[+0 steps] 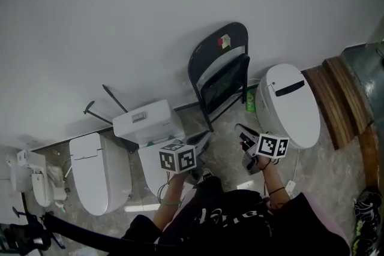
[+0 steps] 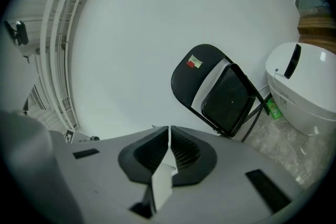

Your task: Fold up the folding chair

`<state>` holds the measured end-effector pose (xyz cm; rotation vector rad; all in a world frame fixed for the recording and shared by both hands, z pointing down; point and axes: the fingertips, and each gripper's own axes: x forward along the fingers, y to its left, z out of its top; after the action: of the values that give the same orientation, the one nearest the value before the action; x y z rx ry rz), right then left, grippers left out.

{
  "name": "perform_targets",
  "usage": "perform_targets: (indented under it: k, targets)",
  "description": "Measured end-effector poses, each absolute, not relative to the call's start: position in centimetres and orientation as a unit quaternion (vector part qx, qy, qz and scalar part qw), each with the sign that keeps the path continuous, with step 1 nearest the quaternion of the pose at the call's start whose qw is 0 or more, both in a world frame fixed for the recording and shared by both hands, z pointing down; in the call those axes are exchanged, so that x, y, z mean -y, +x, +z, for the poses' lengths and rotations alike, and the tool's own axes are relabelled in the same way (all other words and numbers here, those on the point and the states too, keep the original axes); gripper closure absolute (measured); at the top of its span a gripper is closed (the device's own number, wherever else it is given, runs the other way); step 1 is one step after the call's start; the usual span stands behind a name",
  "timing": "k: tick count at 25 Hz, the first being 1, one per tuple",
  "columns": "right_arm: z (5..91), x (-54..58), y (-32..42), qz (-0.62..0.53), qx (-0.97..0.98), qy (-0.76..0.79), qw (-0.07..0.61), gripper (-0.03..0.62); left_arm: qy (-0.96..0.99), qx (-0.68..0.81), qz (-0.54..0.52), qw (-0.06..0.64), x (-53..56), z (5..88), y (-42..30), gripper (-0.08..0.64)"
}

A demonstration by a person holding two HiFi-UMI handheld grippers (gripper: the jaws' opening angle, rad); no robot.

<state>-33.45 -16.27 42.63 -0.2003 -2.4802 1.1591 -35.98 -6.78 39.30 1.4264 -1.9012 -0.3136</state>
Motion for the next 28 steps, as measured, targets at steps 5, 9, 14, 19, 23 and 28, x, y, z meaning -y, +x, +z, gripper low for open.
perform_targets:
  k: [5, 9, 14, 19, 23, 28]
  targets:
    - [41.5, 16.3, -26.7, 0.393, 0.893, -0.077, 0.203, 0.568, 0.547, 0.750, -0.107, 0.357, 8.2, 38.6, -29.7, 0.554]
    - [40.8, 17.3, -20.1, 0.380, 0.898, -0.086, 0.205, 0.568, 0.525, 0.768, -0.114, 0.348, 9.2, 38.7, -23.7, 0.554]
    - [40.6, 17.0, -12.6, 0.372, 0.900, -0.098, 0.204, 0.568, 0.512, 0.770, -0.111, 0.364, 8.7, 39.8, -15.7, 0.554]
    - [42.0, 15.1, -7.4, 0.390, 0.889, -0.114, 0.211, 0.568, 0.496, 0.769, -0.114, 0.388, 7.2, 41.5, -9.7, 0.554]
    - [42.3, 13.4, -5.6, 0.398, 0.885, -0.124, 0.209, 0.568, 0.493, 0.772, -0.109, 0.386, 5.6, 41.5, -7.7, 0.554]
    - [42.3, 11.4, -3.6, 0.391, 0.886, -0.124, 0.217, 0.568, 0.491, 0.773, -0.120, 0.383, 3.8, 41.2, -6.9, 0.554]
